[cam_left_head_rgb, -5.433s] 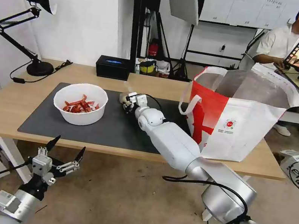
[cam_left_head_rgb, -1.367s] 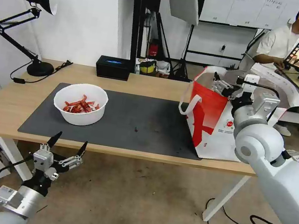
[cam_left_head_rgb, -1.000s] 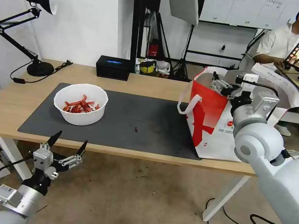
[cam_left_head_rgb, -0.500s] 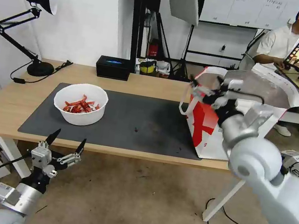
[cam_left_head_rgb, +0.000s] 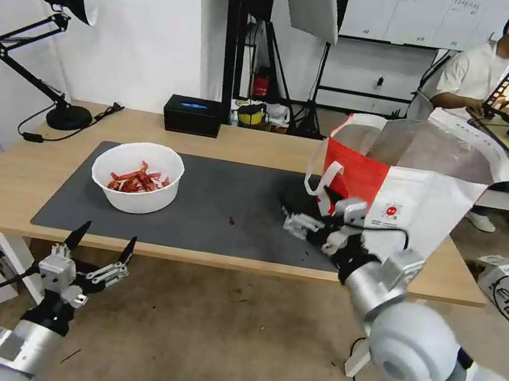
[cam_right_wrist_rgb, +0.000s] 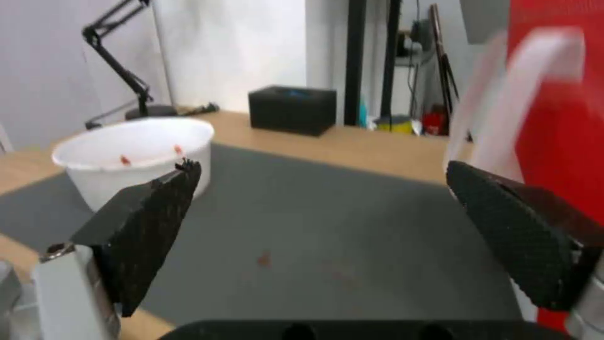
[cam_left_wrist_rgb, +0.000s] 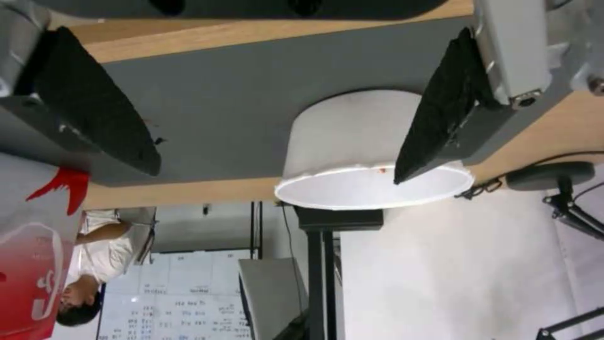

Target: Pick up the trash from the table and place it into the takeout bag.

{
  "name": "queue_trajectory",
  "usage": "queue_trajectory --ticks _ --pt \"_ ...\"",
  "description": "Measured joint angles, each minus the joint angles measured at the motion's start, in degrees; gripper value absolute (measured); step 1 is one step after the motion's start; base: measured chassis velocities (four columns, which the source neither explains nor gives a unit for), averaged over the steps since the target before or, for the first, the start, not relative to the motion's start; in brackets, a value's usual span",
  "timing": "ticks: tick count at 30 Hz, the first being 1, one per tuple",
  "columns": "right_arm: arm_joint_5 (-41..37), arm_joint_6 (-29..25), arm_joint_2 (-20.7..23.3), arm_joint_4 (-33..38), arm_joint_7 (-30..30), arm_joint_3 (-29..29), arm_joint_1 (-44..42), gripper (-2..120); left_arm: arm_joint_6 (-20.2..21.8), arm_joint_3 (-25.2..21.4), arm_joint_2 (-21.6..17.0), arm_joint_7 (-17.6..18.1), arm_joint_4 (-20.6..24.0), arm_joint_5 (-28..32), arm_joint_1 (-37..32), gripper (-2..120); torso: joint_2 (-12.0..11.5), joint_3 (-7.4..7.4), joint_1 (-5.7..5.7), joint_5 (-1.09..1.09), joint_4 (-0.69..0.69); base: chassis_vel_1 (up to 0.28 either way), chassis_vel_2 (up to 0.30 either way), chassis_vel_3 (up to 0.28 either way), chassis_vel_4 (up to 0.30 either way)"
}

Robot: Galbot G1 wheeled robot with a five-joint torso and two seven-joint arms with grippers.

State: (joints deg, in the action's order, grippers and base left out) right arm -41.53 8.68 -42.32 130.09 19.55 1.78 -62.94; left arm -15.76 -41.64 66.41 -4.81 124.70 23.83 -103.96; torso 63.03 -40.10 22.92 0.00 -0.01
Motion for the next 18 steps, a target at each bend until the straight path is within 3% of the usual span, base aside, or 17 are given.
queue_trajectory --ticks 9,18 --pt "7.73 -6.25 -2.69 -2.28 0.18 1.12 -11.54 100 -0.2 -0.26 0.56 -0.06 -0.1 -0.28 -0.15 100 0.0 0.0 -0.01 0.0 0.0 0.0 0.0 0.0 0.0" --pt "12.51 -8.91 -5.56 -4.14 1.64 0.66 -14.88 100 0.42 -1.63 0.6 -0.85 -0.05 1.01 -1.01 100 -0.01 0.0 0.0 0.0 0.0 0.0 0.0 0.0 0.0"
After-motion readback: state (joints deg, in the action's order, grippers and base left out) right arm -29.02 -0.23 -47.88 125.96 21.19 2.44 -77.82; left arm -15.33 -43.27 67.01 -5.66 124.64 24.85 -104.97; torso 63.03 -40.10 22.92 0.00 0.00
